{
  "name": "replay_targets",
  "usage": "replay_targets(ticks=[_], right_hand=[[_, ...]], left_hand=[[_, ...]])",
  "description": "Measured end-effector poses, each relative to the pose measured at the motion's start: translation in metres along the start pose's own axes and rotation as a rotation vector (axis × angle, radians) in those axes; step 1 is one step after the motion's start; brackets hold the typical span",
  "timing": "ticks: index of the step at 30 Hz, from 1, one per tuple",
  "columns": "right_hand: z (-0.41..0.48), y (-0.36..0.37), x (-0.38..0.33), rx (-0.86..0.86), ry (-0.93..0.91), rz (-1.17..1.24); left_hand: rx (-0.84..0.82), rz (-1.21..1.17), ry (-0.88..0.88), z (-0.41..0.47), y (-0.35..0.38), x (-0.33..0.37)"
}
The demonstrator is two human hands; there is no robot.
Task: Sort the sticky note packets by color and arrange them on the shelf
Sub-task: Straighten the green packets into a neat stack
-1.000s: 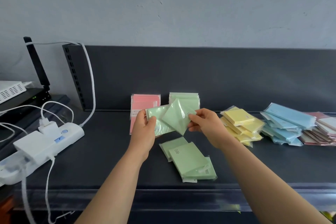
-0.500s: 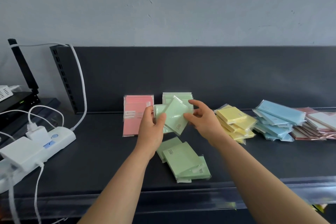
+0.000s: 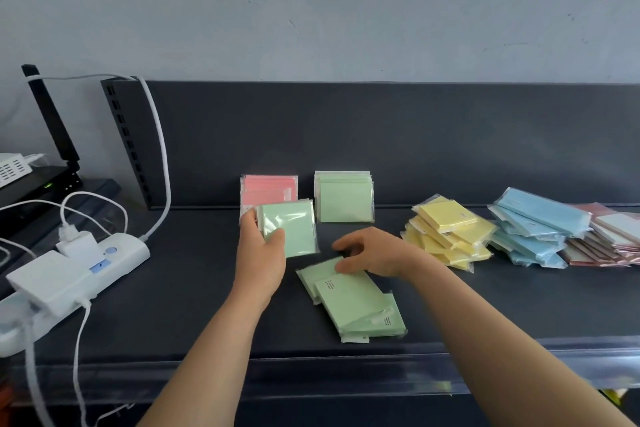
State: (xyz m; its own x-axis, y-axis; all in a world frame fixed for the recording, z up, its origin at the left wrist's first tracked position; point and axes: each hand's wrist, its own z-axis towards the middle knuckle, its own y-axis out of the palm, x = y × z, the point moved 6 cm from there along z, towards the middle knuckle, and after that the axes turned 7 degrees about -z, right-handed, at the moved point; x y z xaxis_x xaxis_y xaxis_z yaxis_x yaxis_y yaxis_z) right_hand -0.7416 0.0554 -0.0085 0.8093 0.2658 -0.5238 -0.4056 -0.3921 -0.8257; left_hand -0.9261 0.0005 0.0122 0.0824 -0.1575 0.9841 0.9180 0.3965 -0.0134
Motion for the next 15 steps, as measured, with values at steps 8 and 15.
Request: replay_targets(ticks=[8, 15], right_hand=[[0.004, 0.000, -0.007, -0.127, -0.006, -0.114], [0.008, -0.002, -0.003, -0.105, 0.018, -0.162]], left_hand=[[-0.048, 0.107, -0.043, -0.021, 0.000, -0.018], [0.008, 0.051, -0.058, -0.027, -0.001, -0.016]])
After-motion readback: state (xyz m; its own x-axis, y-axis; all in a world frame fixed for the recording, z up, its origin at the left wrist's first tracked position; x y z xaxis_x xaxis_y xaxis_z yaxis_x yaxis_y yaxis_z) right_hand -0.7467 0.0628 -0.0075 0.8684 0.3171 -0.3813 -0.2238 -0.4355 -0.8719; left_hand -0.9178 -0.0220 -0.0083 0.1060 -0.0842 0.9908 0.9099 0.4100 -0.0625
